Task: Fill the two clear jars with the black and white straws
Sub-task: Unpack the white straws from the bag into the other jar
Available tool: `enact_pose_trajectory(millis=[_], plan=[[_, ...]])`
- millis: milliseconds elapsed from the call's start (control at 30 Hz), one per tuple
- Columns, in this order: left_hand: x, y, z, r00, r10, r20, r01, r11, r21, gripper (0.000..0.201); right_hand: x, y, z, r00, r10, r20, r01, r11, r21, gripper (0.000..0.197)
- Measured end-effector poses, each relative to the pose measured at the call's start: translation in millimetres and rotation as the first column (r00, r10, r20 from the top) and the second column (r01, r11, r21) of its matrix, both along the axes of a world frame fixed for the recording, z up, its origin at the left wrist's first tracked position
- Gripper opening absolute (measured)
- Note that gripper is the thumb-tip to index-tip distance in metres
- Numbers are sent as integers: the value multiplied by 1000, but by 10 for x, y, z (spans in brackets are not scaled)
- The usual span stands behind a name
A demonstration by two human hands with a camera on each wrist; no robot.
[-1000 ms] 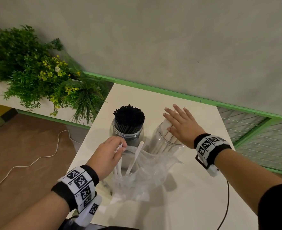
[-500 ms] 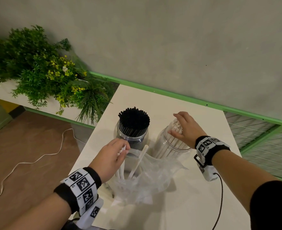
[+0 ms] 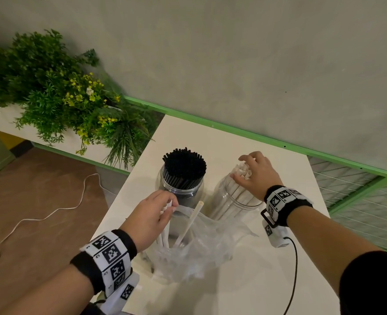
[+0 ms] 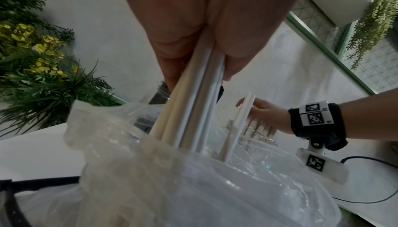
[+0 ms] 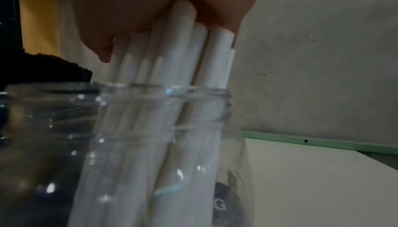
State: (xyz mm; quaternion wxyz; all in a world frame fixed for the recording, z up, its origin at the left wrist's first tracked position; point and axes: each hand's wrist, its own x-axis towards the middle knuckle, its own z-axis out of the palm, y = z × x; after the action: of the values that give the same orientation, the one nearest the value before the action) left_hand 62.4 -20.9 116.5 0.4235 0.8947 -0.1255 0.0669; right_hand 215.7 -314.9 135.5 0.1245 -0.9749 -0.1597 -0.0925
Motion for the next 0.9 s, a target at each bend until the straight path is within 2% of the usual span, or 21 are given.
enact_pose_trajectory(millis=[67, 167, 267, 333, 433, 500, 633, 767, 833, 900], plan=[[-2, 6, 1, 1000, -3, -1, 3, 1000, -4, 20, 9, -18, -24, 995, -19, -96, 18, 1000, -7, 49], [-4, 11, -2, 1000, -6, 3, 6, 1000, -13, 19, 1, -38, -43, 997, -37, -73, 44, 993, 105, 40], [-8, 14, -8, 1000, -6, -2, 6, 1000, -26, 21, -8, -68, -29, 996, -8, -87, 22, 987, 158, 39], [-10, 16, -10, 1000, -4, -5, 4, 1000, -24, 21, -15, -62, -10, 994, 59, -92, -47, 991, 123, 41], [-11, 15, -7, 1000, -9, 5, 9, 1000, -4, 21, -12, -9, 11, 981, 184, -67, -186, 982, -28, 44], [-13, 14, -3, 1000, -9, 2, 9, 1000, -5, 21, -1, 49, 2, 978, 188, -95, -197, 975, -99, 39], [-19, 8, 7, 1000, 0, -4, 0, 1000, -6, 20, 10, 86, -31, 988, 149, -37, -147, 988, 52, 17], [-26, 14, 13, 1000, 1, -13, -1, 1000, -9, 16, -19, 24, 0, 986, 163, 19, -164, 976, 142, 15], [-24, 15, 10, 1000, 5, -15, -5, 1000, -5, 18, -41, 17, 13, 982, 185, -25, -181, 978, 107, 21], [-20, 10, 8, 1000, 5, -17, -5, 1000, 3, 18, -50, 29, -2, 976, 205, -67, -208, 977, -38, 31]])
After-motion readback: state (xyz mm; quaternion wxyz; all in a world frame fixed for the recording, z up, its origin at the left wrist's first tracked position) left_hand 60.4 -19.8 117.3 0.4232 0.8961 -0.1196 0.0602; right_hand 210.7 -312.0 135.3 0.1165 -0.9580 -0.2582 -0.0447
